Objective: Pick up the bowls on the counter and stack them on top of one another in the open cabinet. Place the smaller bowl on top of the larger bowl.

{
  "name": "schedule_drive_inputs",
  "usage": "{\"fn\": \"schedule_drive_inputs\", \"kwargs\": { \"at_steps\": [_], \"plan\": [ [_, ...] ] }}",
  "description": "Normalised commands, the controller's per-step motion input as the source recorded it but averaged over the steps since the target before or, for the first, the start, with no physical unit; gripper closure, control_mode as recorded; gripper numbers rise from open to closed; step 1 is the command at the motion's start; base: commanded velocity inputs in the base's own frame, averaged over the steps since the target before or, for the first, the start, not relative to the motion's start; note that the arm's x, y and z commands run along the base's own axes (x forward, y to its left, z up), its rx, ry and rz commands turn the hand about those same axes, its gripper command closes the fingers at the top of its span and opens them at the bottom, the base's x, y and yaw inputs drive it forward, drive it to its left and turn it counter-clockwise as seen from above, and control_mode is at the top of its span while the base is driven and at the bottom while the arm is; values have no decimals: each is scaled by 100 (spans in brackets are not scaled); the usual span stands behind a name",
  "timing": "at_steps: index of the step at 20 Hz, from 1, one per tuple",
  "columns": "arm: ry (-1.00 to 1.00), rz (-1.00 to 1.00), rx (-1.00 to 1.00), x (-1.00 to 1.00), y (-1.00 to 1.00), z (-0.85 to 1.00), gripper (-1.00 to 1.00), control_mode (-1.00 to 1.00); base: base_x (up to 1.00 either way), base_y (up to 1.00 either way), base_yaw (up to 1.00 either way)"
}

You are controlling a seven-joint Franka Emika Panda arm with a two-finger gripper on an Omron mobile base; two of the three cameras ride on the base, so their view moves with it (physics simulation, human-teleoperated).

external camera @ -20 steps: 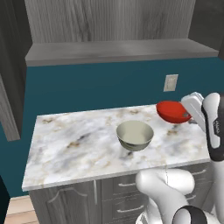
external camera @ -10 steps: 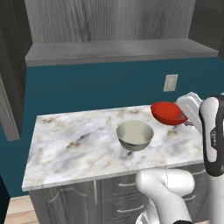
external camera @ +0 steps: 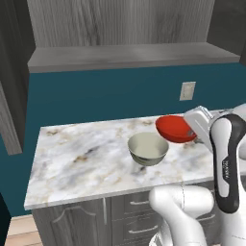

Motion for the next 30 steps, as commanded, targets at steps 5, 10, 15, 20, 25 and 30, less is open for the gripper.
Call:
{"fn": "schedule_drive_inputs", "kwargs": {
  "at_steps": [5,10,15,20,25,30],
  "plan": [
    [0,0,0,0,22,-25,100,-100,0,0,0],
    [0,0,0,11,0,-32,100,-100,0,0,0],
    [0,0,0,25,2,-17,100,-100,0,0,0],
    [0,0,0,25,11,-11,100,-100,0,0,0],
    [0,0,0,17,11,-15,100,-100,0,0,0],
    [0,0,0,6,1,-22,100,-100,0,0,0]
  ]
}}
